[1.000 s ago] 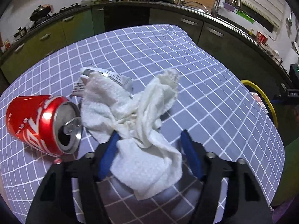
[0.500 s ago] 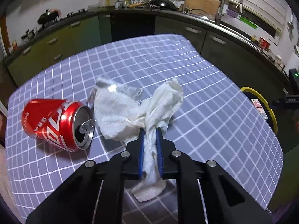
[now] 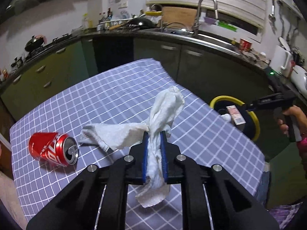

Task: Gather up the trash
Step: 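Grasp the white paper towel with the left gripper and lift it, then carry the paper towel over the bin and open the left gripper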

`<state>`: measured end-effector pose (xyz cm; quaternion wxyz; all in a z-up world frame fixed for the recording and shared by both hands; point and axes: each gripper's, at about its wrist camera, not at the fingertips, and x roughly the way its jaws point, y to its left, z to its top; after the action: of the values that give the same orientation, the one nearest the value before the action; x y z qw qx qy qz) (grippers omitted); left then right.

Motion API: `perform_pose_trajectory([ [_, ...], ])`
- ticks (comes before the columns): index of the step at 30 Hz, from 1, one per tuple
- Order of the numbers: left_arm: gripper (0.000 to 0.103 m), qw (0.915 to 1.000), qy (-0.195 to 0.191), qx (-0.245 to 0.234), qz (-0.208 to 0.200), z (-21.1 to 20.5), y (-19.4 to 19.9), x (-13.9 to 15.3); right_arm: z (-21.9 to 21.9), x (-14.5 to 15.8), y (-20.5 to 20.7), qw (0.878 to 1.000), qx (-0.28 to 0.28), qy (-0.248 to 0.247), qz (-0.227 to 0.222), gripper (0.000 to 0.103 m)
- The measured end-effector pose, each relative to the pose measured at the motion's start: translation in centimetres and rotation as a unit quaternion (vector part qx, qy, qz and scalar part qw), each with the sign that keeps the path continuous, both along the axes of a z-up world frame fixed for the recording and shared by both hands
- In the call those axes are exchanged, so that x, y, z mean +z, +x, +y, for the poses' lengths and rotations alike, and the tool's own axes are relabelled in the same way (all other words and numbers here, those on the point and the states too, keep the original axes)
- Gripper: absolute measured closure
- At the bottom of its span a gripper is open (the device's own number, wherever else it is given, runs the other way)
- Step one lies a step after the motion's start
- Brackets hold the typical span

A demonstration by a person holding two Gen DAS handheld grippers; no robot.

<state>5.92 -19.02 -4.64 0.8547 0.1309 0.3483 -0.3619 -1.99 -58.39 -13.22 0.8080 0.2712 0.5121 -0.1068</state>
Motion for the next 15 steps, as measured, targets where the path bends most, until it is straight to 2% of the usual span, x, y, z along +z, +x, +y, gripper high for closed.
perform_pose_trajectory([
  [4,0.091,0.9995,-0.009,-0.031,-0.002,-0.5,-1.2,2.4,-0.2,0.2,-0.3,1.0,-0.002,0.001,-0.004,0.039],
  [10,0.091,0.9984,-0.006,-0.052,-0.024,-1.0,-1.9,7.0,-0.6,0.8,-0.8,1.0,-0.001,-0.002,-0.016,0.039],
  [15,0.091,0.9977,-0.005,-0.062,-0.027,-2.7,-2.2,8.5,-1.6,1.0,-1.5,1.0,-0.009,-0.005,-0.022,0.039],
])
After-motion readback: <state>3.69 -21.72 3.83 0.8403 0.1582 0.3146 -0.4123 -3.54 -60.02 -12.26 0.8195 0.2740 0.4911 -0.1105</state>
